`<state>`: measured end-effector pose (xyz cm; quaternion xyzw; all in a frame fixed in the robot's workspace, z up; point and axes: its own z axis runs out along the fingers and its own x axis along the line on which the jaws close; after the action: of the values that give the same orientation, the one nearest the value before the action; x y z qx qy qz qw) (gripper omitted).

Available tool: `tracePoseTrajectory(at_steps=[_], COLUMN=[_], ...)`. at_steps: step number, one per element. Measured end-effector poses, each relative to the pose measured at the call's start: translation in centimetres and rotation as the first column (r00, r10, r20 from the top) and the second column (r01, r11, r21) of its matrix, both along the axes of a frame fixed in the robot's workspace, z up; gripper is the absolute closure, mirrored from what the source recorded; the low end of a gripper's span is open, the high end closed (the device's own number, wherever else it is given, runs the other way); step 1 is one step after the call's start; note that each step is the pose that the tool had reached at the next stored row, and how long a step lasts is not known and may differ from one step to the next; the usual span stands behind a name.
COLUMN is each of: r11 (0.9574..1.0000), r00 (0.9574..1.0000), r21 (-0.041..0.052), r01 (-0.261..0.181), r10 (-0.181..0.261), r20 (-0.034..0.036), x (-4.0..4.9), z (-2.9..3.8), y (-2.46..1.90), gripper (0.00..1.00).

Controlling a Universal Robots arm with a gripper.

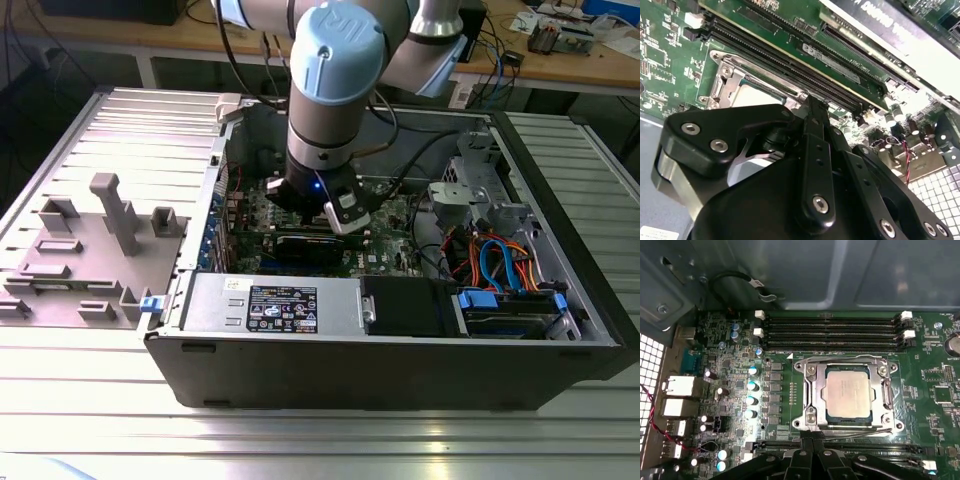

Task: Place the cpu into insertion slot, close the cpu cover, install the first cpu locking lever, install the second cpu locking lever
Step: 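Install the second cpu locking lever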

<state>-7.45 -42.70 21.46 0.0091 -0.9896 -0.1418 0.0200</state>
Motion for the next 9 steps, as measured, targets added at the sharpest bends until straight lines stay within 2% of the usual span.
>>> tracePoseTrajectory(at_steps=[1, 2, 9], r11=[1.0000, 1.0000, 0.9999], r00=[1.0000, 1.0000, 1.0000], r21=[0.0068, 0.0097, 0.0101], r01=[0.000, 0.001, 0.007], r10=[0.000, -0.001, -0.007], r20=[-0.0006, -0.0006, -0.0009], x=[0.00, -0.01, -0.06], z=[-0.04, -0.06, -0.12], y=[-0.10, -0.23, -0.78], gripper=[0.89, 0.89, 0.89])
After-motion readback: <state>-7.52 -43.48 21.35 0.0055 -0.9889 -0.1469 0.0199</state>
